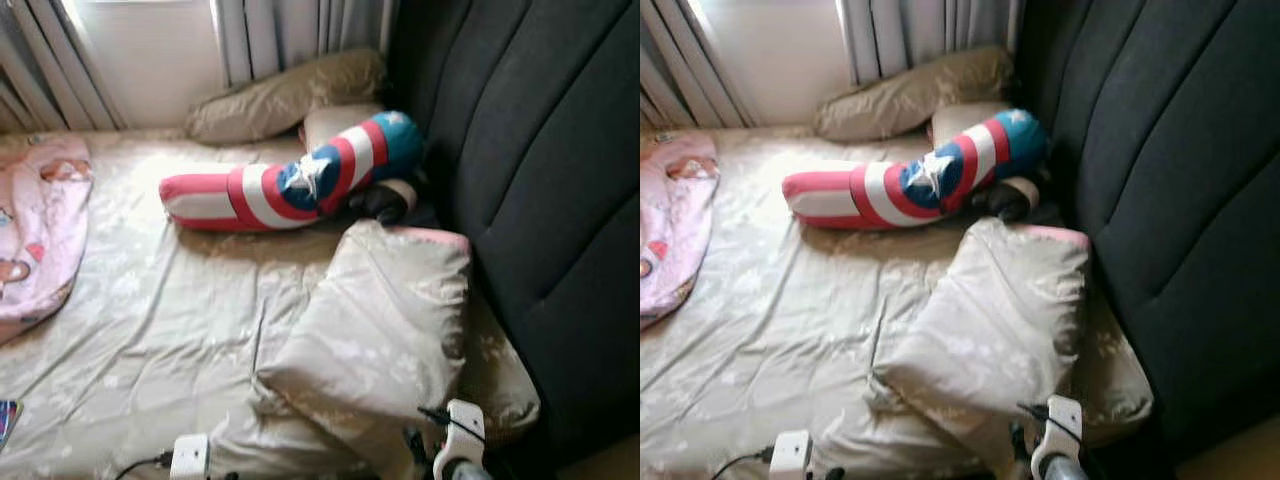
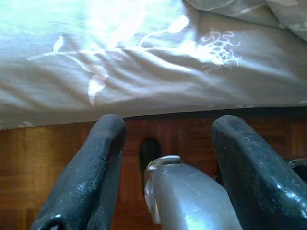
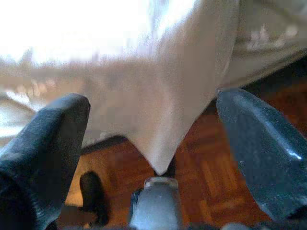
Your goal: Clean up the room
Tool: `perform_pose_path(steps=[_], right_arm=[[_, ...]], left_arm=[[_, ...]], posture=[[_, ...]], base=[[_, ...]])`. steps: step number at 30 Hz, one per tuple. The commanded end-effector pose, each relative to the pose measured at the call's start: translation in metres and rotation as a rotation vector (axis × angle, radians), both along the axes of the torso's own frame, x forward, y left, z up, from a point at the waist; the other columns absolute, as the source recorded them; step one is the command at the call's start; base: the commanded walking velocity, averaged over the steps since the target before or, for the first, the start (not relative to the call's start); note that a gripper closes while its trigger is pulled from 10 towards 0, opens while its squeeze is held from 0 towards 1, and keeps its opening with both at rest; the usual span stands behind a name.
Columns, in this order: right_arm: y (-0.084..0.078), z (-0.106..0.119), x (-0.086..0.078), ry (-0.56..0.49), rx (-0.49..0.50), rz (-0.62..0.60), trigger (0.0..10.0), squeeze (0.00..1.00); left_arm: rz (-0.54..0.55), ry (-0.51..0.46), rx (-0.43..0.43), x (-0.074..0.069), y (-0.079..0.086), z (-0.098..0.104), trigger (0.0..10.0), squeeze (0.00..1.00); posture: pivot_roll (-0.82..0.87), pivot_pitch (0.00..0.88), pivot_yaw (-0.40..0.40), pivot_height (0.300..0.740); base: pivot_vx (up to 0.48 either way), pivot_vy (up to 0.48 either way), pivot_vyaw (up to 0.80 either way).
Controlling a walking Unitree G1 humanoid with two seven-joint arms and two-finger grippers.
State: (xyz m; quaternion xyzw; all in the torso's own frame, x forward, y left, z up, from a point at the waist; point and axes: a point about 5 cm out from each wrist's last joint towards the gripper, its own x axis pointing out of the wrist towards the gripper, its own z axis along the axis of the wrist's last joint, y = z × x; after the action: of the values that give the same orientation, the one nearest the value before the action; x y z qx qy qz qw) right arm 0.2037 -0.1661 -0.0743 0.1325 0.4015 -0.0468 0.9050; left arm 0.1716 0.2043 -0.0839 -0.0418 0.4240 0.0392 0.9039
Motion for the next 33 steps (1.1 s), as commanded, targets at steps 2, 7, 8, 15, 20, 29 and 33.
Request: perform_pose_path(steps=[2,7,8,15,20,29,33], right_arm=[[0.001,0.0,-0.001,-0.028,-0.002,0.012,10.0,0.0],[0.002,0.001,-0.004,-0.076,-0.028,0.073,10.0,0.0],[0.002,0.001,-0.005,-0.079,-0.029,0.069,10.0,0.0],[-0.007,0.007,-0.002,-0.171,-0.11,0.116,10.0,0.0],[-0.028,0.037,0.014,-0.451,-0.15,0.141,10.0,0.0],[-0.033,0.05,0.026,-0.534,-0.137,0.001,10.0,0.0],[-0.02,0.048,0.02,-0.541,-0.086,0.071,10.0,0.0]], left_arm=[[0.016,0.011,-0.008,-0.008,0.001,-0.003,10.0,0.0],[0.028,-0.024,-0.011,-0.013,0.002,-0.003,10.0,0.0],[0.027,-0.029,-0.013,-0.014,0.002,-0.003,10.0,0.0],[-0.007,-0.093,-0.019,-0.014,0.002,0.0,10.0,0.0],[-0.044,-0.164,-0.012,-0.009,-0.001,0.004,10.0,0.0],[-0.144,-0.723,0.045,0.077,-0.005,0.088,10.0,0.0],[-0.119,-0.813,0.037,0.081,-0.008,0.103,10.0,0.0]], posture=[[0.08,0.0,-0.033,0.74],[0.07,0.0,-0.028,0.74],[0.07,0.0,-0.027,0.74],[0.03,0.0,-0.006,0.74],[0.04,0.0,-0.02,0.74],[0.04,0.0,-0.046,0.74],[0.05,0.0,-0.062,0.74]], base=[[0.0,0.0,0.0],[0.0,0.0,0.0],[0.0,0.0,0.0],[0.0,0.0,0.0],[0.0,0.0,0.0],[0.0,0.0,0.0],[0.0,0.0,0.0]])
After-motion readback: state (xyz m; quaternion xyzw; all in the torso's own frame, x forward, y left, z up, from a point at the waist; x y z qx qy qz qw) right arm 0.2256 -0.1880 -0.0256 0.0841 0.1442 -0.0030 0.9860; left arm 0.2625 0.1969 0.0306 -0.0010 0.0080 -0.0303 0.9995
